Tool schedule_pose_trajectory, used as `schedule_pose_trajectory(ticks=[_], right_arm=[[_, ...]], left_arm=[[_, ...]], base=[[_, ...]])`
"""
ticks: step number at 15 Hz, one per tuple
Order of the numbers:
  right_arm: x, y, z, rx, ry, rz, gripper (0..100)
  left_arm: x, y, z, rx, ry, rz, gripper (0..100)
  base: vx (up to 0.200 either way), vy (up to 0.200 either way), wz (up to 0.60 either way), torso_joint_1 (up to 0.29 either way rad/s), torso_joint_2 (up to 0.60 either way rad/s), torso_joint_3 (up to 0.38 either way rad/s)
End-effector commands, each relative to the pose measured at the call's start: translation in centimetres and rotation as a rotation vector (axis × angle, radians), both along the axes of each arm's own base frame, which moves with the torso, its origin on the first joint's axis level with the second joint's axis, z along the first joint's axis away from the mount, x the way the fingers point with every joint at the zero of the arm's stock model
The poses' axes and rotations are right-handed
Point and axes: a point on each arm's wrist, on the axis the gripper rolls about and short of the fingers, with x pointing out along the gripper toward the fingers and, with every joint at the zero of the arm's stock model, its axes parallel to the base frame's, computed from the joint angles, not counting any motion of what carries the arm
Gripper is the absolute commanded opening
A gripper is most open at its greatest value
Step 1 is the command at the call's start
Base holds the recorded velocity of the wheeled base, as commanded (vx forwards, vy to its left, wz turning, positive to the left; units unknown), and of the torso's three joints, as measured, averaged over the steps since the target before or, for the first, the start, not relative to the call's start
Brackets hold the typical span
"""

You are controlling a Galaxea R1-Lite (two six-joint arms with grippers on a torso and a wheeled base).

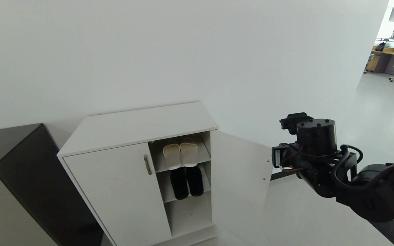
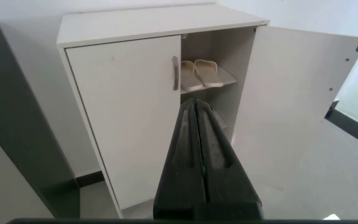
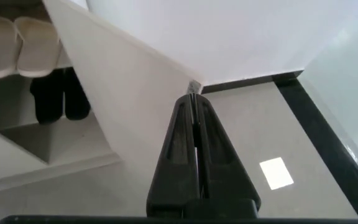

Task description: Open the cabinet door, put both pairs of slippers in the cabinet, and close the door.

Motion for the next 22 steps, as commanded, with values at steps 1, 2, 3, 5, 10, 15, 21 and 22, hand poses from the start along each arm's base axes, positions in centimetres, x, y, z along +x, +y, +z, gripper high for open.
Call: schedule_pose_trajectory(ticks=[1, 2, 3, 5, 10, 15, 21, 22], right_arm=[[2.5, -0.4, -0.8, -0.002, 0.034, -0.017, 0], [3.5, -0.7, -0.6, 0.006, 0.049, -0.017, 0], [4.3, -0.7, 0.0, 0.037, 0.057, -0.013, 0], [6.1, -0.8, 1.2, 0.073, 0.114, 0.020, 0], [10.4, -0.2, -0.9, 0.087, 0.160, 0.002, 0], [12.3, 0.1, -2.6, 0.083, 0.169, -0.011, 0], [12.1, 0.7, -3.7, 0.068, 0.198, 0.001, 0], [11.8, 0.9, -3.7, 0.066, 0.201, 0.008, 0]], left_arm=[[0.0, 0.0, 0.0, 0.000, 0.002, 0.001, 0], [0.0, 0.0, 0.0, 0.000, 0.002, 0.001, 0], [0.0, 0.0, 0.0, 0.000, 0.002, 0.001, 0], [0.0, 0.0, 0.0, 0.000, 0.002, 0.001, 0], [0.0, 0.0, 0.0, 0.000, 0.002, 0.001, 0], [0.0, 0.0, 0.0, 0.000, 0.002, 0.001, 0], [0.0, 0.0, 0.0, -0.001, 0.002, 0.001, 0], [0.0, 0.0, 0.0, -0.001, 0.002, 0.001, 0]], base=[[0.000, 0.000, 0.00, 0.000, 0.00, 0.000], [0.000, 0.000, 0.00, 0.000, 0.00, 0.000], [0.000, 0.000, 0.00, 0.000, 0.00, 0.000], [0.000, 0.000, 0.00, 0.000, 0.00, 0.000], [0.000, 0.000, 0.00, 0.000, 0.00, 0.000], [0.000, 0.000, 0.00, 0.000, 0.00, 0.000], [0.000, 0.000, 0.00, 0.000, 0.00, 0.000], [0.000, 0.000, 0.00, 0.000, 0.00, 0.000]])
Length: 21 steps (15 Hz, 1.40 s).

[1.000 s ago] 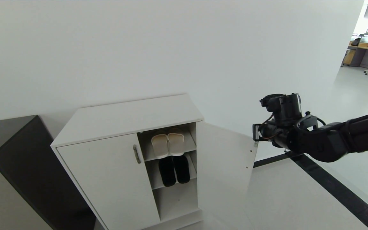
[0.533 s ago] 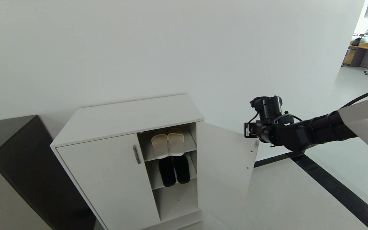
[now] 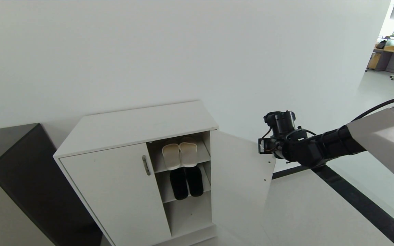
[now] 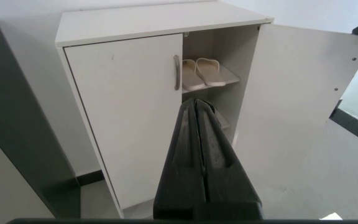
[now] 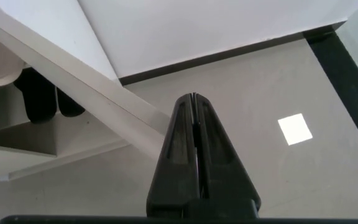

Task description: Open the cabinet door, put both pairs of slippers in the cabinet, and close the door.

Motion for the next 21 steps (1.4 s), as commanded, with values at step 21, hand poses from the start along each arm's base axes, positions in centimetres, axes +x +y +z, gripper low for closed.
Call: schedule_pose_trajectory(ticks=[21], right_arm=[[-7.8, 8.2, -1.4, 0.006, 0.033, 0.295, 0]], left_arm=[[0.0, 0.0, 0.0, -0.001, 0.001, 0.001, 0]], base=[[0.000, 0.000, 0.00, 0.000, 0.00, 0.000]])
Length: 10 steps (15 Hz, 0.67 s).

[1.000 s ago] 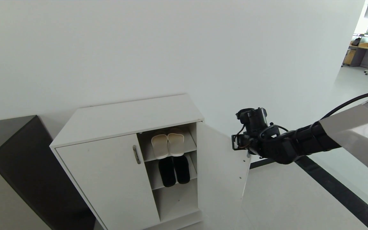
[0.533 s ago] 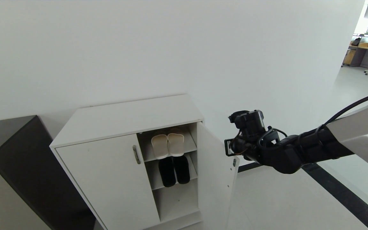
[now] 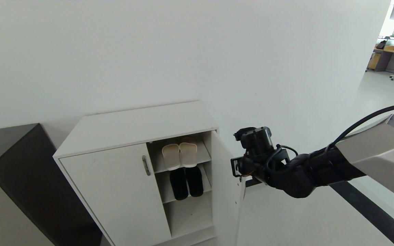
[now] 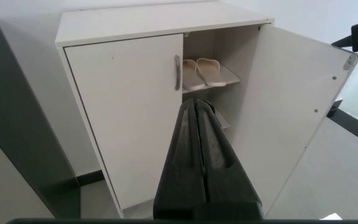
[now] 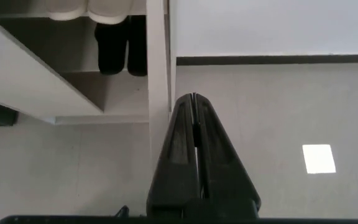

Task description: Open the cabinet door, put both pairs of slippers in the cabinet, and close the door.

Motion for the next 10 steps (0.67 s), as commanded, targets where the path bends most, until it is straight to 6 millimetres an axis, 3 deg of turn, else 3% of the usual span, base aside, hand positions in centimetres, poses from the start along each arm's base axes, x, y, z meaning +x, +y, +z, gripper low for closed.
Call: schedule_pose_trajectory(ticks=[1, 5, 8, 10], right_arm=[[-0.7, 1.1, -0.6, 0.001, 0.010, 0.042, 0], [-1.1, 1.1, -0.9, 0.078, -0.033, 0.115, 0], [-2.3, -0.9, -0.8, 0.109, -0.123, 0.245, 0], [-2.2, -2.7, 1.1, 0.129, -0.208, 0.242, 0]], left_arm=[[0.0, 0.0, 0.0, 0.000, 0.001, 0.000, 0], [0.0, 0.0, 0.0, 0.000, 0.001, 0.000, 0], [0.0, 0.0, 0.0, 0.000, 0.001, 0.000, 0], [0.0, 0.0, 0.0, -0.002, 0.001, 0.000, 0]], base=[[0.000, 0.000, 0.00, 0.000, 0.00, 0.000], [0.000, 0.000, 0.00, 0.000, 0.00, 0.000], [0.000, 0.000, 0.00, 0.000, 0.00, 0.000], [0.000, 0.000, 0.00, 0.000, 0.00, 0.000]])
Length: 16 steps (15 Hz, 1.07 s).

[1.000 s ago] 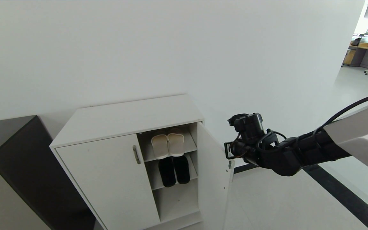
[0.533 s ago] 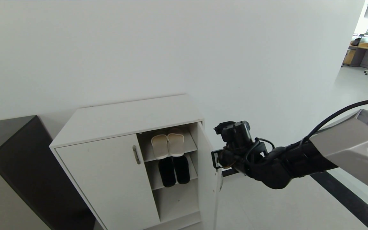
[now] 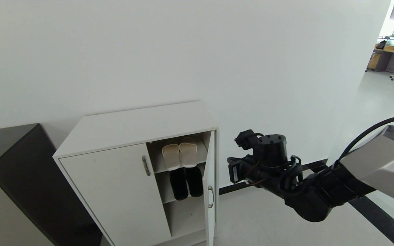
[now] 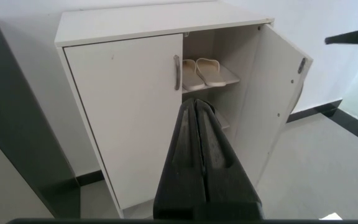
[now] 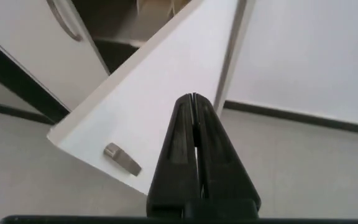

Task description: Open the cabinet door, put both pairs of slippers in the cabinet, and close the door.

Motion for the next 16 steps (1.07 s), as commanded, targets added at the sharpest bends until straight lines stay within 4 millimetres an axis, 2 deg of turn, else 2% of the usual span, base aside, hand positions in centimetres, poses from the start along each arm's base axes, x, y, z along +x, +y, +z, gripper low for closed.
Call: schedule_pose_trajectory(ticks=[1, 2, 4, 5, 6, 9, 14, 16], right_arm=[[-0.5, -2.5, 2.4, 0.003, -0.062, -0.028, 0], [-0.7, -2.9, 3.0, -0.005, -0.070, -0.033, 0], [-3.7, -3.9, 5.4, -0.094, 0.070, -0.010, 0], [-4.8, -3.5, 6.4, -0.067, 0.128, 0.001, 0], [-5.2, -3.0, 6.6, 0.002, 0.131, 0.010, 0], [-4.9, -2.7, 5.7, 0.017, 0.003, 0.030, 0], [-4.9, -2.7, 4.9, 0.004, 0.016, 0.033, 0], [-4.8, -2.7, 4.7, -0.001, 0.022, 0.032, 0]], left_arm=[[0.0, 0.0, 0.0, 0.000, 0.001, 0.000, 0], [0.0, 0.0, 0.0, 0.000, 0.001, 0.000, 0], [0.0, 0.0, 0.0, 0.000, 0.001, 0.000, 0], [0.0, 0.0, 0.0, 0.000, 0.001, 0.000, 0], [0.0, 0.0, 0.0, 0.000, 0.001, 0.000, 0], [0.0, 0.0, 0.0, -0.002, 0.001, 0.000, 0], [0.0, 0.0, 0.0, -0.002, 0.001, 0.000, 0], [0.0, 0.0, 0.0, -0.002, 0.001, 0.000, 0]], base=[[0.000, 0.000, 0.00, 0.000, 0.00, 0.000], [0.000, 0.000, 0.00, 0.000, 0.00, 0.000], [0.000, 0.000, 0.00, 0.000, 0.00, 0.000], [0.000, 0.000, 0.00, 0.000, 0.00, 0.000], [0.000, 0.000, 0.00, 0.000, 0.00, 0.000], [0.000, 0.000, 0.00, 0.000, 0.00, 0.000], [0.000, 0.000, 0.00, 0.000, 0.00, 0.000], [0.000, 0.000, 0.60, 0.000, 0.00, 0.005]])
